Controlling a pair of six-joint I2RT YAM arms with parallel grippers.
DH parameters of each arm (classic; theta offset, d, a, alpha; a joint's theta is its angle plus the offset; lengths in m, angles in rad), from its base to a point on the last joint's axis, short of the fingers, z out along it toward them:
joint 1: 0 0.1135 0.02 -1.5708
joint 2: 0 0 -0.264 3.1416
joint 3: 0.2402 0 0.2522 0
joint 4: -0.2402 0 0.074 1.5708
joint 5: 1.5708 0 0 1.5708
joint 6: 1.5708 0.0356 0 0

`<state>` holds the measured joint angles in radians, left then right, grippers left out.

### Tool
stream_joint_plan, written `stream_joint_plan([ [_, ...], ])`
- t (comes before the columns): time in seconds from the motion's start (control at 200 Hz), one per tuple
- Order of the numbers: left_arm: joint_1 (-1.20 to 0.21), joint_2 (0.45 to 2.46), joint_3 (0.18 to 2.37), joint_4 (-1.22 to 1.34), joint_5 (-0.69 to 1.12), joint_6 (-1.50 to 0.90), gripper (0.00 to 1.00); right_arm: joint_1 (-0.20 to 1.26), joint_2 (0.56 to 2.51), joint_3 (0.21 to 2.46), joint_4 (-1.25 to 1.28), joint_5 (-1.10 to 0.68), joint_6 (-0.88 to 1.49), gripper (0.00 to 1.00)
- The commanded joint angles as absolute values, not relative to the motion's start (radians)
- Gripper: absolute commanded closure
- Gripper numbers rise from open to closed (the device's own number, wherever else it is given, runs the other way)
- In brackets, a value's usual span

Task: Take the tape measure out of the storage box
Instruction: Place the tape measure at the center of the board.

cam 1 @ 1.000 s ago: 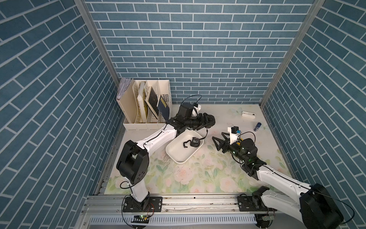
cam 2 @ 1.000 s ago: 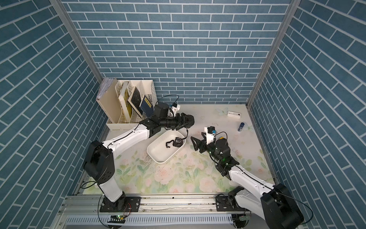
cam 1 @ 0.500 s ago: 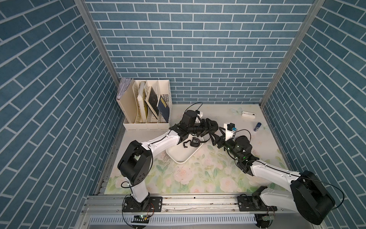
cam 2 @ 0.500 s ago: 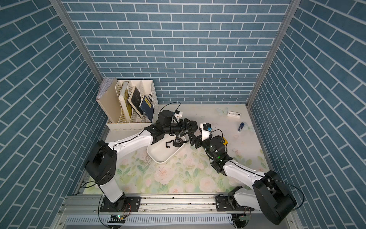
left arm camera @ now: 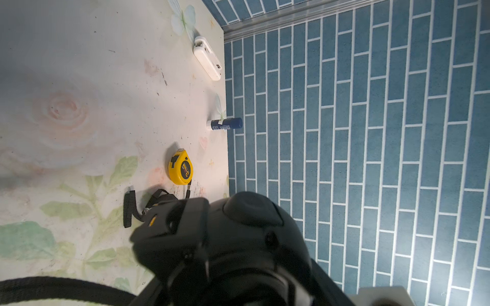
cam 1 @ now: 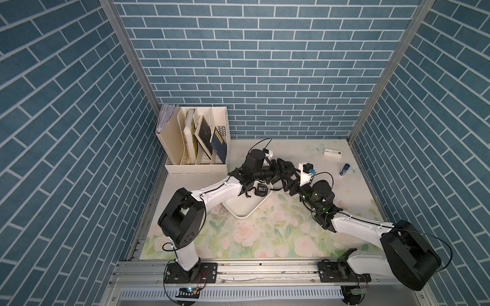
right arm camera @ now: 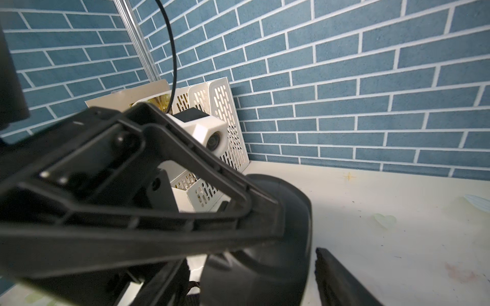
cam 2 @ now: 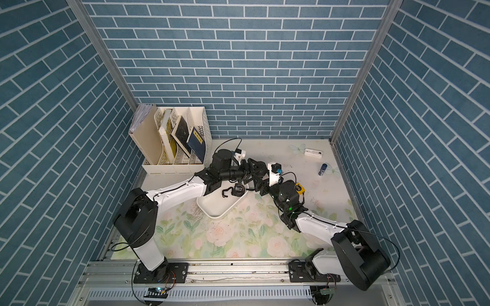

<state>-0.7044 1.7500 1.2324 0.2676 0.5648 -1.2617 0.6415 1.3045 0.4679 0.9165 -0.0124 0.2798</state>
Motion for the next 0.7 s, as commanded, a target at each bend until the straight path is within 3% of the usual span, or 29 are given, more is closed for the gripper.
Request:
stream_joint_plan([
  [0.0, -0.712, 1.73, 1.227, 0.349, 0.568, -1.274, 1.0, 0.649, 1.326, 0.508, 0.985, 0.012, 0.258, 0.27],
  [0.545, -0.713, 1.708, 1.165, 0.462, 0.579, -1.309, 0.99, 0.648, 1.385, 0.542, 1.003, 0.027, 0.278, 0.67],
  [0.61, -0.712, 1.707, 1.162, 0.463, 0.58, -1.309, 0.93, 0.648, 1.384, 0.544, 1.0, 0.024, 0.278, 0.76],
  [0.695, -0.712, 1.7, 1.164, 0.466, 0.58, -1.304, 0.76, 0.648, 1.381, 0.553, 0.984, 0.022, 0.276, 0.91],
])
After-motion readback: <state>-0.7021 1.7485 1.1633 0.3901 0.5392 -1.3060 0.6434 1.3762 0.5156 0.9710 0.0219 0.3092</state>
